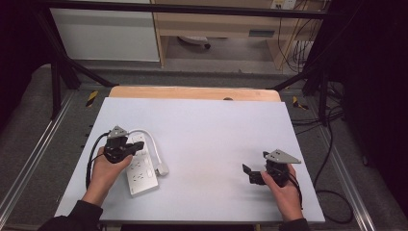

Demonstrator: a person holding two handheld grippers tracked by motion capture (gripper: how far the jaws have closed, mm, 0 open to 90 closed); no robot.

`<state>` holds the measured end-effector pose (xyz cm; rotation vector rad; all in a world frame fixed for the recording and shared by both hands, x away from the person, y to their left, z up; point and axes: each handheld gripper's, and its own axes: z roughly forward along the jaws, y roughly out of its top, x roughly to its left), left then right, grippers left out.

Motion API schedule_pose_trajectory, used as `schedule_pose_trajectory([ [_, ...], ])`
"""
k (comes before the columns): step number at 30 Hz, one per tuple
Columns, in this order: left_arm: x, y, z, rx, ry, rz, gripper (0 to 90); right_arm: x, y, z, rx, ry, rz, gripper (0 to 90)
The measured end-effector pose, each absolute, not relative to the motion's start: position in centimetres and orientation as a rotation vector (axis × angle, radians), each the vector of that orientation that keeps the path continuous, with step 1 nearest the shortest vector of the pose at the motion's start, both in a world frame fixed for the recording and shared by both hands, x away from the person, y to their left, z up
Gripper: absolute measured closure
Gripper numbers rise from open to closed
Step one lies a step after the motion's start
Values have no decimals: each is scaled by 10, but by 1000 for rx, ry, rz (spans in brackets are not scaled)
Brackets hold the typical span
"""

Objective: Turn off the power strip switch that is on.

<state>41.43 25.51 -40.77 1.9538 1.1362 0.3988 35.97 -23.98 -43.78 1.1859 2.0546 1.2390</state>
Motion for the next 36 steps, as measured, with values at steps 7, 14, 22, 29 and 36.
schedule_pose_trajectory([
  [7,415,251,-411,1995,1125,392,899,360,-240,-438,1185,2056,1237,41],
  [14,415,250,-415,2012,1134,385,899,360,-239,-438,1180,2063,1228,41],
  [22,417,252,-417,2028,1140,382,899,360,-239,-438,1178,2065,1226,41],
  [29,417,251,-419,2040,1144,384,900,360,-239,-438,1176,2066,1225,41],
  [36,418,250,-421,2051,1141,392,900,360,-239,-439,1175,2070,1224,41],
])
